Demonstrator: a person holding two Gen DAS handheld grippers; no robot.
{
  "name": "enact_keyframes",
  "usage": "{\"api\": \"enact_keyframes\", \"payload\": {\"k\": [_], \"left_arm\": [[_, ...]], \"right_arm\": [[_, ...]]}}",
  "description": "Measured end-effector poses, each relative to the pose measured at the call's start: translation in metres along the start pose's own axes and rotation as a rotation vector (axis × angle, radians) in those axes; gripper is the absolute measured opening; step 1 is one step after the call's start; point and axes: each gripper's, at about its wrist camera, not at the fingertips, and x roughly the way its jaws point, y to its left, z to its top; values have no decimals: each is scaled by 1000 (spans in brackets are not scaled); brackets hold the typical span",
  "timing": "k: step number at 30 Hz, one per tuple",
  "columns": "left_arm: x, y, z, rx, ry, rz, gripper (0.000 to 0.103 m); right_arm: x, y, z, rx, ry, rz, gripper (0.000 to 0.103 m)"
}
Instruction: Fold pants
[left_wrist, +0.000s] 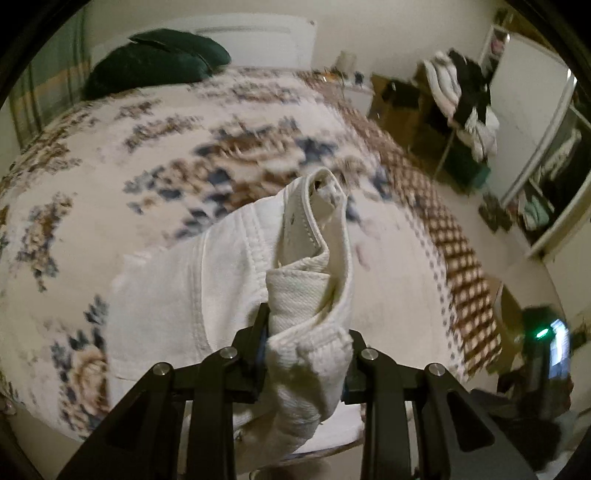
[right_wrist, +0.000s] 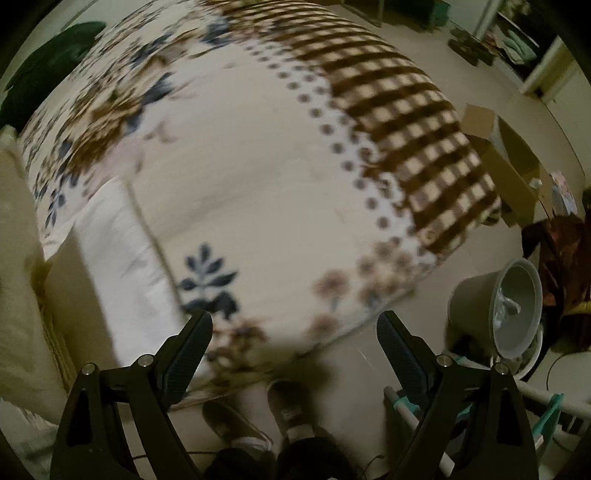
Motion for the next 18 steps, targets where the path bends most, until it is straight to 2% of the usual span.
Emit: {"api": "enact_keyframes", "payload": {"k": [5,8,9,11,12,13,15,18], "left_arm": [[41,-21,-16,69,106,48,26],[56,-27,-15,85,183,81,31],[56,-29,-14,92,201,87,35],[51,-32,-12,96,220,71,61],[46,-32,-9,89,226,44,84],[39,-30,-6,77,226,23,92],[22,-26,0,59,208,1,92],[-2,-2,10,5,187,15,92]], "right_arm": [[7,-30,4,60,8,-13,93],[11,-45,6,91,23,-3,93],[12,-50,7,102,29,10,93],[11,-58,11,124,33,62,93],[10,-61,12,134,30,87,93],[8,-65,15,144,21,120,92],[2,-69,22,157,11,200,92],[-8,-60,38,143,-3,340,93]]}}
